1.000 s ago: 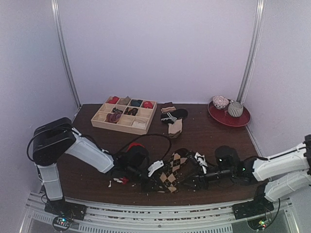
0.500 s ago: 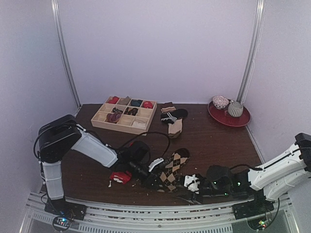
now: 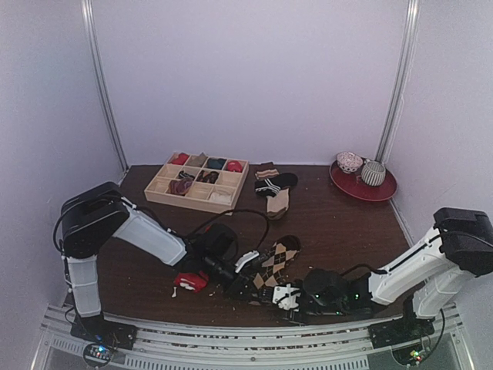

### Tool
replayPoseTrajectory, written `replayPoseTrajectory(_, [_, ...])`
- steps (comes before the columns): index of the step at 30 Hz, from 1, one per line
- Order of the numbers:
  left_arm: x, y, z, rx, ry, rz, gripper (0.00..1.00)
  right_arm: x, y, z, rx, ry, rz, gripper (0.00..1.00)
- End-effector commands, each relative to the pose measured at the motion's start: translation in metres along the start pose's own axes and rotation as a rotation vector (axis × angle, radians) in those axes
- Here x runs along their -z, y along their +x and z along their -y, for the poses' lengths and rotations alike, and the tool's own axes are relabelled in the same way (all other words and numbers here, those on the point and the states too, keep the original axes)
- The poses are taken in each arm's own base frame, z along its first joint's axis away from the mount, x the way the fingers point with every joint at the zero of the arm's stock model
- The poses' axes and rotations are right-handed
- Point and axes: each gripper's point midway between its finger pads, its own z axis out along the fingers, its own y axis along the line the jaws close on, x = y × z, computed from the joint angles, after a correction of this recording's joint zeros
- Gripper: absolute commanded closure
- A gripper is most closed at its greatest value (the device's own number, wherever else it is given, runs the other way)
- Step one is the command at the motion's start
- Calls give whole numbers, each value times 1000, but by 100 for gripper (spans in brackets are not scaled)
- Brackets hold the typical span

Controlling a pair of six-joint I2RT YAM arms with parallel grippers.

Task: Roll the socks
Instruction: Roll a pair of socks at the center of the board.

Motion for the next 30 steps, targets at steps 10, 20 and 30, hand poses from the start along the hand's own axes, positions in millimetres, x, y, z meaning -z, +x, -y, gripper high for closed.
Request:
replayPoseTrajectory(10, [7,87,-36,200,-145,-226,100,-23,41,8,-150,67,-165,93])
replayPoseTrajectory(20, [74,-17,-6,-256,-365,146,45,-6,33,-18,-635,-304,-192,95])
replayPoseTrajectory(30, [55,-20,32,-584,-255,254,40,-16,85,-45,-1044,-508,-447,95])
